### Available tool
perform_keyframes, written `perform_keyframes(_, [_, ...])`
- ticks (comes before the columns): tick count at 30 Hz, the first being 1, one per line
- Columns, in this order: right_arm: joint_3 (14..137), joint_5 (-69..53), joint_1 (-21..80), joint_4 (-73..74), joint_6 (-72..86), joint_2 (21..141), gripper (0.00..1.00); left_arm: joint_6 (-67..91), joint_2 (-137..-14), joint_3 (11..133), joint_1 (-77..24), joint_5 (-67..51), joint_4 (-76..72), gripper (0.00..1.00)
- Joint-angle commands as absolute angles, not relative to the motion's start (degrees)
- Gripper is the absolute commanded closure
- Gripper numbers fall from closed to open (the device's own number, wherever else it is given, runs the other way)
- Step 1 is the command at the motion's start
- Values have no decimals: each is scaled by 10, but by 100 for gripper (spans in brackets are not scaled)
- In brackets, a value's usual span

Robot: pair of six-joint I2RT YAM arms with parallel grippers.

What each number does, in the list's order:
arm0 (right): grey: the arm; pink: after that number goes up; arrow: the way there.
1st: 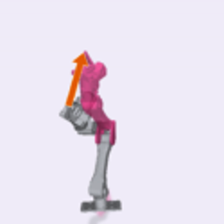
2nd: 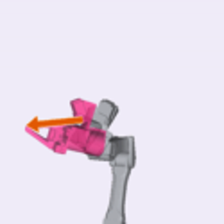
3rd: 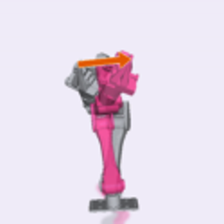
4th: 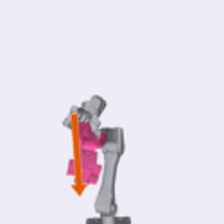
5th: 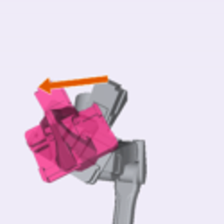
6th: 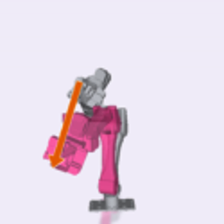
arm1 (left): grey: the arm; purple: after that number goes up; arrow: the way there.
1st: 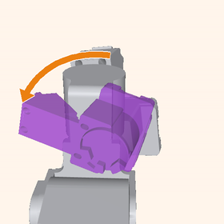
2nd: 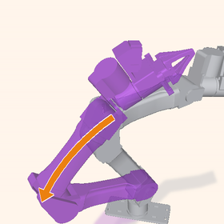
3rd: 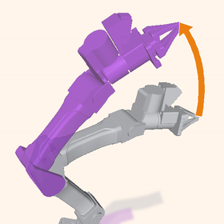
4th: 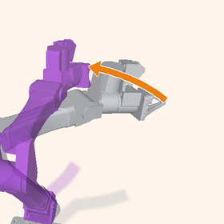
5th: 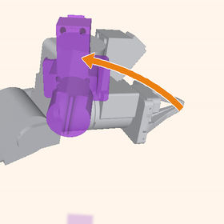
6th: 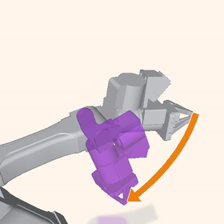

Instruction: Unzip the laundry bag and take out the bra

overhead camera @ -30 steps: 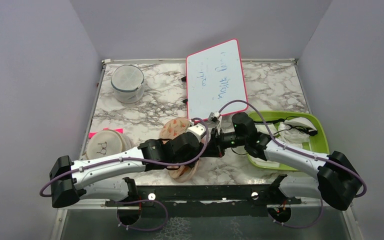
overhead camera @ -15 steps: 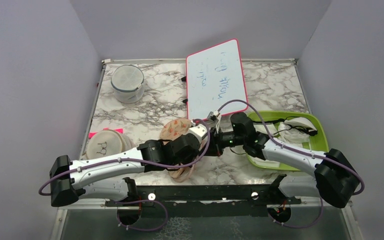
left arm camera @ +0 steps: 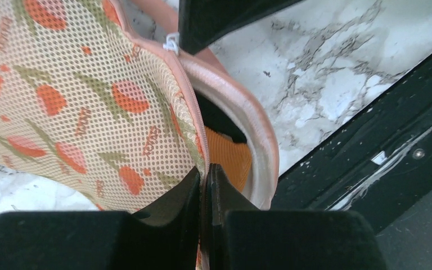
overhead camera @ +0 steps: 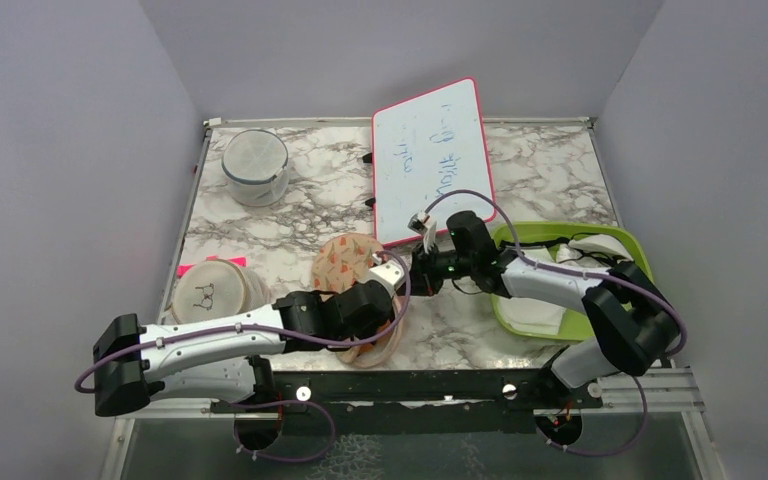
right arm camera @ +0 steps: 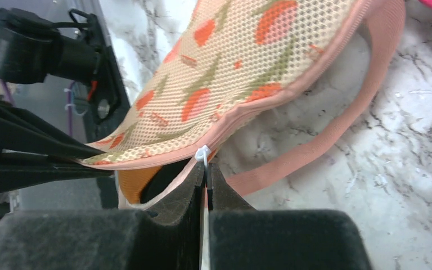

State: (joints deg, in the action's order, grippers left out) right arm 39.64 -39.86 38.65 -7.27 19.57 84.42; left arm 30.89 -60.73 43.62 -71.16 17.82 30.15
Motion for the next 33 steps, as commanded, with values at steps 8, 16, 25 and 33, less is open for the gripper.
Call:
perform_keyframes(8, [449, -332, 375, -174, 84, 959, 99, 368, -610, 336, -718, 147, 168, 100])
perform_keyframes(16, [443, -399, 377, -152, 84, 920, 99, 428, -613, 318, -718, 163, 162, 76])
perform_keyframes(25, [345, -441, 397, -164, 144, 834, 99, 422, -604, 371, -718, 196, 181, 29])
perform_keyframes(33, [310, -457, 433, -170, 212, 807, 99, 410, -669, 394, -718, 224, 190, 39])
